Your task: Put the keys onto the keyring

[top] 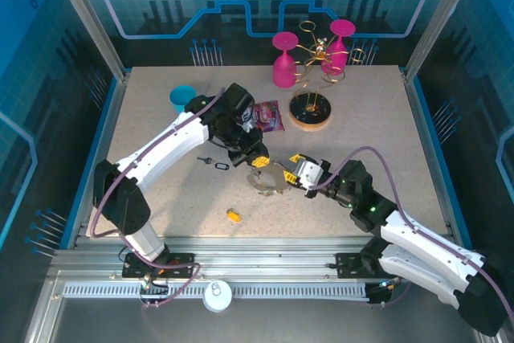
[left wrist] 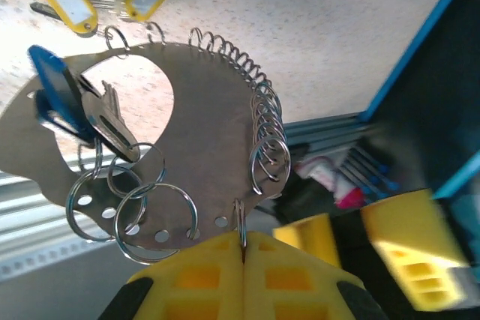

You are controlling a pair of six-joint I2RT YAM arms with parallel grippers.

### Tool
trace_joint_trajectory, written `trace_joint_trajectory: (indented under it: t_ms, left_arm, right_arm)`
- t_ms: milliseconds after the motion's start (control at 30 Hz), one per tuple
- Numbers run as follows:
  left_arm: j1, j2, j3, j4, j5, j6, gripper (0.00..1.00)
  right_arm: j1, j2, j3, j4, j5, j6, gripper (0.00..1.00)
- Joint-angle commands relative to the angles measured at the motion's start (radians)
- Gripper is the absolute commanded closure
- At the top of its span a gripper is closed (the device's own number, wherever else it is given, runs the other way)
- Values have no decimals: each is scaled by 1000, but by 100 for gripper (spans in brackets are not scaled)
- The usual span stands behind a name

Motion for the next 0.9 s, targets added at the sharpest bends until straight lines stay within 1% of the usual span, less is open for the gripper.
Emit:
trace_joint_trajectory:
  t_ms: [0, 67, 200, 300, 400, 633, 867]
  left_arm:
    - [23, -71, -69, 164, 133, -222, 100]
    - [27, -84, -104, 205, 155, -263, 100]
    - [29, -87, -126, 230, 191, -288, 100]
    - [29, -99, -143, 254, 204, -305, 100]
    - [28, -106, -151, 251, 213, -306, 100]
    - [28, -123, -158, 231, 217, -294, 100]
    - [29, -124, -165, 237, 223, -295, 100]
  right_arm:
    - [15, 13, -13, 106, -53, -81, 67]
    - [21, 50, -11, 151, -70, -77, 68]
    - [22, 153, -8, 273, -98, -38, 68]
    - [25, 223, -8, 340, -90, -30, 69]
    - [23, 262, -8, 389, -75, -24, 70]
    - [23, 266, -8, 410, -58, -24, 74]
    - [23, 251, -11, 414, -89, -16, 78]
